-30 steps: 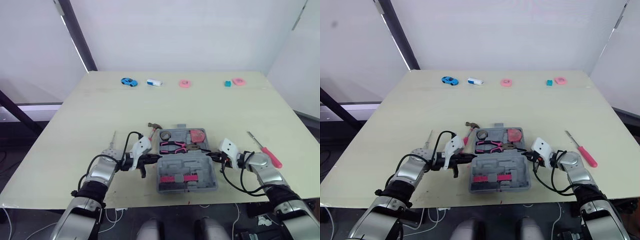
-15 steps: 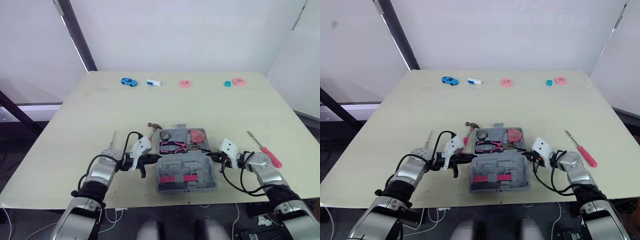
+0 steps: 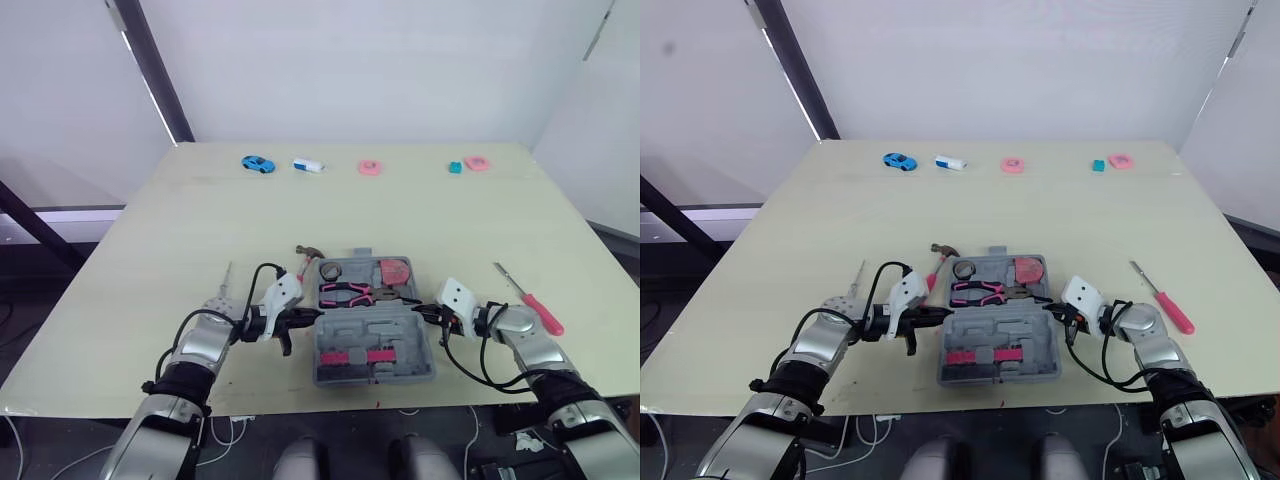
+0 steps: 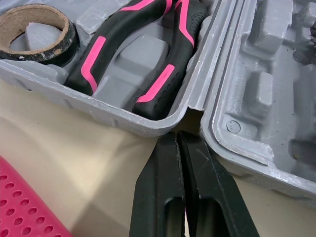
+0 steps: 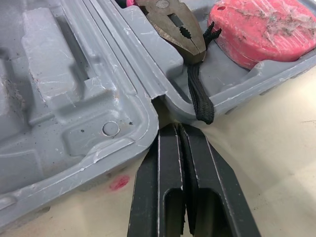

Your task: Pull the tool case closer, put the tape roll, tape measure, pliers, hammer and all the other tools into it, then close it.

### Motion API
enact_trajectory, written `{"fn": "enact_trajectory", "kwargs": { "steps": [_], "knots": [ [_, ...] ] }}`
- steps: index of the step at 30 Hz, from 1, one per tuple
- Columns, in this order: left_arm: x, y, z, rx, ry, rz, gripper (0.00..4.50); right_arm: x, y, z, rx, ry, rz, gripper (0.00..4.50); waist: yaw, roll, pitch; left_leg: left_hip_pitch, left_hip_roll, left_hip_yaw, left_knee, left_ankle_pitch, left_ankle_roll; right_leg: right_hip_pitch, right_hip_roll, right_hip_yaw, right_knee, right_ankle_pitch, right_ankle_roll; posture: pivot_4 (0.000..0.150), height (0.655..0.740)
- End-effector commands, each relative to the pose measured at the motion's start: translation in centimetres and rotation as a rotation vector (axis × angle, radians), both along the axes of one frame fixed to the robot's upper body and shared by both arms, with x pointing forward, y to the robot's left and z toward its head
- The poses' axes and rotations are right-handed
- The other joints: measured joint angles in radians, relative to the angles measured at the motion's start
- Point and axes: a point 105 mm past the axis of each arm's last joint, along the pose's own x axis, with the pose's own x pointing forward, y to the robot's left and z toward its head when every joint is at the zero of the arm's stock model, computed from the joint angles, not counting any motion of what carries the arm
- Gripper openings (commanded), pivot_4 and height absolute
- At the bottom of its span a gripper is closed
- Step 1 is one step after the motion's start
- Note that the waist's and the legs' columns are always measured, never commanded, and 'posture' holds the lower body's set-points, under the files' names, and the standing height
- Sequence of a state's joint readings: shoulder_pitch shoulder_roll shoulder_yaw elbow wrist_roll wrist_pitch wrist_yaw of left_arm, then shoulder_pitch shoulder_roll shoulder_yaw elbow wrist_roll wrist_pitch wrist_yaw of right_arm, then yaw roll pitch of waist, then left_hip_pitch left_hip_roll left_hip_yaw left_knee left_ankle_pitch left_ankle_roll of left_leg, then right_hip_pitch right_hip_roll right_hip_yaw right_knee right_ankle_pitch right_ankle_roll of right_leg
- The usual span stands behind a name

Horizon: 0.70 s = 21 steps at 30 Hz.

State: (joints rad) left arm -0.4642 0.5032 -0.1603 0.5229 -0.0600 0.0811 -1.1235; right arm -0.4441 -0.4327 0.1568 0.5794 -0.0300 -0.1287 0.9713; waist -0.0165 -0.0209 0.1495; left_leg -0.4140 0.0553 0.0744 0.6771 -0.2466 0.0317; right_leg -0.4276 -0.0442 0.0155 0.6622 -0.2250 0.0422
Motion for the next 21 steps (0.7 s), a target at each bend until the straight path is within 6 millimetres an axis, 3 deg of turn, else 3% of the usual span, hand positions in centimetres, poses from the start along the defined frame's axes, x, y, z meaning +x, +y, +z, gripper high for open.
{"fn": "enact_trajectory", "kwargs": {
  "steps": [1,21],
  "knots": [
    [-0.1,-0.4,0.2,-0.006,-0.022,-0.013,0.12,0.1,-0.9,0.0,-0.004,-0.006,-0.026,0.09,0.001,0.000,0.000,0.000,0.000,0.000,0.000,0.000,0.000,0.000,0.000,0.000,0.000,0.000,0.000,0.150,0.7395],
    [-0.1,0.7,0.8,-0.021,-0.042,0.034,0.12,-0.3,-3.9,0.6,-0.008,-0.017,-0.080,0.09,0.003,0.000,0.000,0.000,0.000,0.000,0.000,0.000,0.000,0.000,0.000,0.000,0.000,0.000,0.000,0.150,0.7395]
  ]
}}
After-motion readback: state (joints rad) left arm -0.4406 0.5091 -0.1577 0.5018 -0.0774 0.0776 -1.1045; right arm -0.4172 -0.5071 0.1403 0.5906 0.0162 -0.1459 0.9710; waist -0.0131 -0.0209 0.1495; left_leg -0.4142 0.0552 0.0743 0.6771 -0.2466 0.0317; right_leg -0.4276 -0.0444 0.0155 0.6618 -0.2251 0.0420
